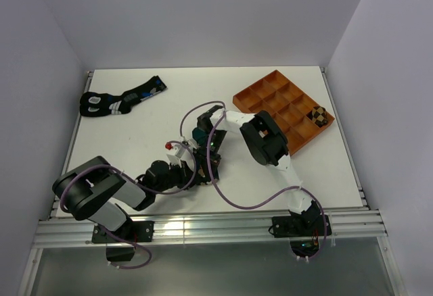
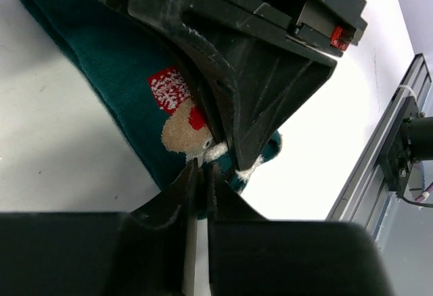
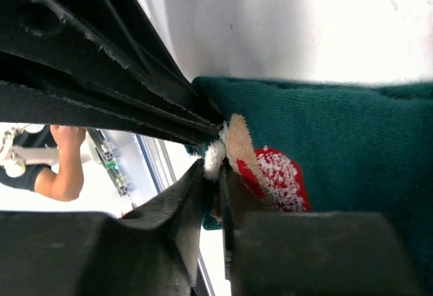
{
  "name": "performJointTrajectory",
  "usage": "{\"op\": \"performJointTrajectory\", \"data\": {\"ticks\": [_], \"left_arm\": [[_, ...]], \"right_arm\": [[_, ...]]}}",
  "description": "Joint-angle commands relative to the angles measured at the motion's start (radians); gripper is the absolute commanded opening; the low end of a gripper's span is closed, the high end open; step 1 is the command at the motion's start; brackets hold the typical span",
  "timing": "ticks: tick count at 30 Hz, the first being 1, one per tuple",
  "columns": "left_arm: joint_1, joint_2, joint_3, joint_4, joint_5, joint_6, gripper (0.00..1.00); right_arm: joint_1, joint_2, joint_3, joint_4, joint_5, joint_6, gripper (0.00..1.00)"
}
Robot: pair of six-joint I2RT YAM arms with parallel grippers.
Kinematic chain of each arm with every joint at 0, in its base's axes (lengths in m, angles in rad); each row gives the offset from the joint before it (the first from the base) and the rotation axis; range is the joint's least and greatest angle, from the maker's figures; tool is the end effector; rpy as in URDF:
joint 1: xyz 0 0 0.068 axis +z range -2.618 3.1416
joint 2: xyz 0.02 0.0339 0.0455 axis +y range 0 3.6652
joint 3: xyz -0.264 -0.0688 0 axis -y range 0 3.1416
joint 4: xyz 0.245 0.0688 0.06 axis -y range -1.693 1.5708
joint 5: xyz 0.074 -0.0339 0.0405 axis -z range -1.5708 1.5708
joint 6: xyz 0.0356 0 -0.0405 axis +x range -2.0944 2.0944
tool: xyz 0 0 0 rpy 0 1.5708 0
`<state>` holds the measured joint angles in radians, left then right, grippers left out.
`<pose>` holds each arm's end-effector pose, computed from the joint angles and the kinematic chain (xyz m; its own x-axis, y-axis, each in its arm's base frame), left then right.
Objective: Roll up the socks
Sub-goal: Roll the sock at the center of the board.
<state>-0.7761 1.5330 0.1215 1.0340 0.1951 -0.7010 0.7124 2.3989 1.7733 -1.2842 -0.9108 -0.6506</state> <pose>0.1446 -0.1516 0.1048 -0.7272 -0.1728 -0.6643 0.4538 0.6051 -0.6542 0.2967 0.2934 0.1068 -0.4456 -0.8756 -0.1866 -0.5930 0.1325 0.7943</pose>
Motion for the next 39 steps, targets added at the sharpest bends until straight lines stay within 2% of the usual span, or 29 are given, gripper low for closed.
{"op": "performJointTrajectory", "data": {"ticks": [1,2,5,7,8,12,17,23,29,33,39], "left_arm": [[-0.009,-0.028,0.023,-0.052,0.007,-0.025,0.03],[-0.009,-0.037,0.024,-0.069,0.006,-0.035,0.0],[-0.009,-0.083,0.043,-0.176,-0.014,-0.077,0.0],[-0.009,-0.128,0.065,-0.245,-0.01,-0.101,0.0],[-0.009,-0.145,0.075,-0.335,-0.025,-0.123,0.0],[-0.006,-0.246,0.119,-0.494,-0.022,-0.172,0.0],[-0.005,-0.292,0.182,-0.693,-0.013,-0.236,0.0],[0.005,-0.258,0.244,-0.795,0.01,-0.296,0.0],[0.026,-0.191,0.303,-0.868,0.085,-0.359,0.0],[0.054,-0.142,0.334,-0.897,0.148,-0.403,0.0],[0.106,-0.097,0.38,-0.962,0.25,-0.437,0.0]], "right_arm": [[-0.007,-0.073,-0.034,0.081,0.032,0.051,0.23],[-0.007,-0.093,-0.044,0.113,0.039,0.06,0.31],[-0.008,-0.167,-0.113,0.236,0.11,0.13,0.48],[-0.01,-0.214,-0.171,0.298,0.168,0.175,0.52],[-0.01,-0.259,-0.189,0.356,0.188,0.192,0.54],[-0.039,-0.351,-0.276,0.471,0.248,0.264,0.54],[-0.125,-0.474,-0.373,0.604,0.266,0.293,0.51],[-0.159,-0.658,-0.58,0.802,0.308,0.295,0.47],[-0.148,-0.848,-0.736,0.893,0.329,0.204,0.45],[-0.104,-0.981,-0.86,0.976,0.371,0.119,0.45],[0.125,-1.196,-1.15,1.151,0.529,0.005,0.44]]}}
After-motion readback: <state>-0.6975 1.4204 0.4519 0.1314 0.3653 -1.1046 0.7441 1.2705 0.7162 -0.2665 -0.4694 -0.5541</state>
